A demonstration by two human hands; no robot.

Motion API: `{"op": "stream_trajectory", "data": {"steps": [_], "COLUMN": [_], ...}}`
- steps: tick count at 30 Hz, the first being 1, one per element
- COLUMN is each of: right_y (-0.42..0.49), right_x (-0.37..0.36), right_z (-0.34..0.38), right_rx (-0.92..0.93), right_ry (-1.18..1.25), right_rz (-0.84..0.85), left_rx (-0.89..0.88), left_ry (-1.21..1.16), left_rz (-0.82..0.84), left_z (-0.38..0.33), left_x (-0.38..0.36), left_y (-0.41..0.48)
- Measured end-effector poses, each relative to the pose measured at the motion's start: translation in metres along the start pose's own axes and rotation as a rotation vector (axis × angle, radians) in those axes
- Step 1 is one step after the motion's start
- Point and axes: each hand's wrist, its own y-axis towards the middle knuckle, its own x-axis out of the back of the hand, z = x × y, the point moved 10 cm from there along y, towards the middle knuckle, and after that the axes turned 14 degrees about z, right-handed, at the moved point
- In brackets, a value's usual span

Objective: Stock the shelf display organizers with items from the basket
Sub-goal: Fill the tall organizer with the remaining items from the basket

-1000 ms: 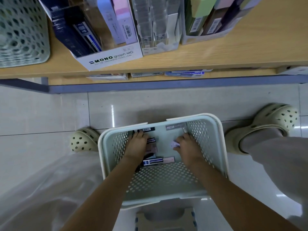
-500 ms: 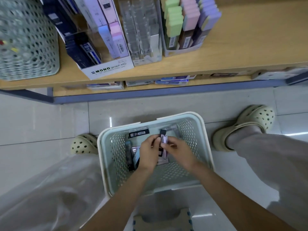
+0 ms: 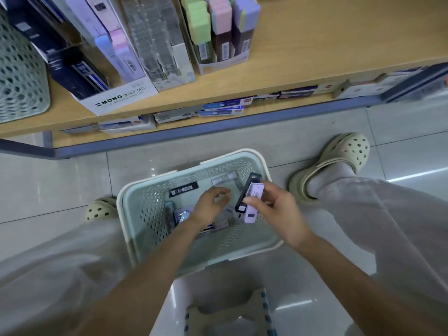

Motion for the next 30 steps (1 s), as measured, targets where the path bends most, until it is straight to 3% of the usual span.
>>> {"op": "stream_trajectory", "data": {"steps": [8, 12, 17, 20, 22, 24, 30], "right_y": [-0.013, -0.012, -0.009, -0.008, -0.008, -0.009, -0.010], "right_x": [0.070, 0.069, 0.066, 0.067, 0.069, 0.070, 0.070], "right_z": [-0.007, -0.021, -0.022, -0.021, -0.022, -0.024, -0.025], "right_rx": [0.004, -0.032, -0.021, -0.020, -0.026, -0.035, -0.051], "right_ry": [0.108, 0.125, 0.167, 0.190, 0.212, 0.214, 0.207], "right_rz": [-0.169, -0.171, -0.159, -0.175, -0.187, -0.201, -0.206], "left_rx": [-0.021, -0.074, -0.010, 0.004, 0.002, -0.007, 0.098], "left_ry": [0.840, 1.038, 0.987, 0.662, 0.399, 0.352, 0.322], "left_rz": [0.144, 0.202, 0.201, 0.124, -0.030, -0.134, -0.206], "left_z": [0.005, -0.002, 0.008, 0.000, -0.004, -0.013, -0.005], "left_x": [-0.037, -0.051, -0.050, -0.037, -0.019, -0.006, -0.011], "left_y": [0.028, 0.028, 0.030, 0.023, 0.023, 0.026, 0.041]}}
